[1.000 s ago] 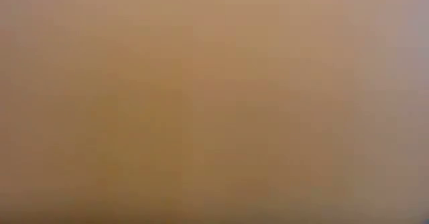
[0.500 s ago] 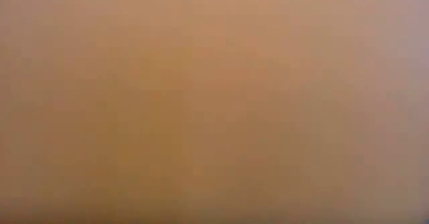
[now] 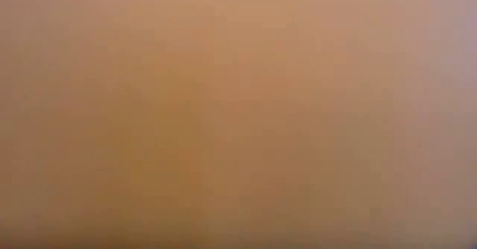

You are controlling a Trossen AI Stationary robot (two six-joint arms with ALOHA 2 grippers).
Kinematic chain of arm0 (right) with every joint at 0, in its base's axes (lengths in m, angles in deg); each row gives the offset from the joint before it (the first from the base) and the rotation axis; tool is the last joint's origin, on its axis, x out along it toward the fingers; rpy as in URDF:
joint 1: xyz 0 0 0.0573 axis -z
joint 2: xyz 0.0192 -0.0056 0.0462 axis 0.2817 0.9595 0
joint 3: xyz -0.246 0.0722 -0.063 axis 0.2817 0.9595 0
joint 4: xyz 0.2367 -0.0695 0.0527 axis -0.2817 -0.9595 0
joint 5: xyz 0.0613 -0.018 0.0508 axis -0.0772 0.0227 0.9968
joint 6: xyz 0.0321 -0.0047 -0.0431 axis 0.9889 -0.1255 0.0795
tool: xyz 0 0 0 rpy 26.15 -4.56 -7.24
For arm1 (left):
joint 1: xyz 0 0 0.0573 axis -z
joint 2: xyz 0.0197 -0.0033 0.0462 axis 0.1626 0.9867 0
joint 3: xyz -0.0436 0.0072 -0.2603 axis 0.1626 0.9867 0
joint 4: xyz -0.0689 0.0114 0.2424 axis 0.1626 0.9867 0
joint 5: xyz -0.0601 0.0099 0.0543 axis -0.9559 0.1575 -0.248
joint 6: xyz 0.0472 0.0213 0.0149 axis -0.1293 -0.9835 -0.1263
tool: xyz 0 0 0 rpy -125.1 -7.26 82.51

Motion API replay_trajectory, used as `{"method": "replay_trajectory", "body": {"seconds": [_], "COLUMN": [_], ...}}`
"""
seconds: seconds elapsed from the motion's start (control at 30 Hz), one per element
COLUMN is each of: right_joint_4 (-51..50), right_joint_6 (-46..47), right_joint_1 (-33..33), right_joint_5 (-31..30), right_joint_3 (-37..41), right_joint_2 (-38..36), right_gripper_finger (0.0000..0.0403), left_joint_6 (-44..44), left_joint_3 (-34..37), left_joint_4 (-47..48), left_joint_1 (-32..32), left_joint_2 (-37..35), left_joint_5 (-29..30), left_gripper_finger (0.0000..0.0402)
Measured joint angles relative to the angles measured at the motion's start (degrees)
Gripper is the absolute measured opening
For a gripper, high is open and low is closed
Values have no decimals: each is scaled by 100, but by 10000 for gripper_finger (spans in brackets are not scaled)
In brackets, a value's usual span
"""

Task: Sort soda cans
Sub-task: Put the blue soda can into the blue bin

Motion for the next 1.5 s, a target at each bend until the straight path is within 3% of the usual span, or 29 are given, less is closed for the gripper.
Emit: {"method": "replay_trajectory", "body": {"seconds": [1.1,1.33,1.5], "right_joint_4": [-10,-18,-14], "right_joint_6": [-2,-2,53], "right_joint_1": [-33,-33,-33], "right_joint_5": [9,10,9], "right_joint_3": [-2,-2,-2], "right_joint_2": [0,0,0], "right_gripper_finger": [297,297,297], "left_joint_6": [-890,-915,-1129], "left_joint_3": [0,2,2], "left_joint_4": [-425,-340,267], "left_joint_1": [516,520,523], "left_joint_2": [-8,-260,-769], "left_joint_5": [-306,-308,-305], "left_gripper_finger": [343,343,343]}}
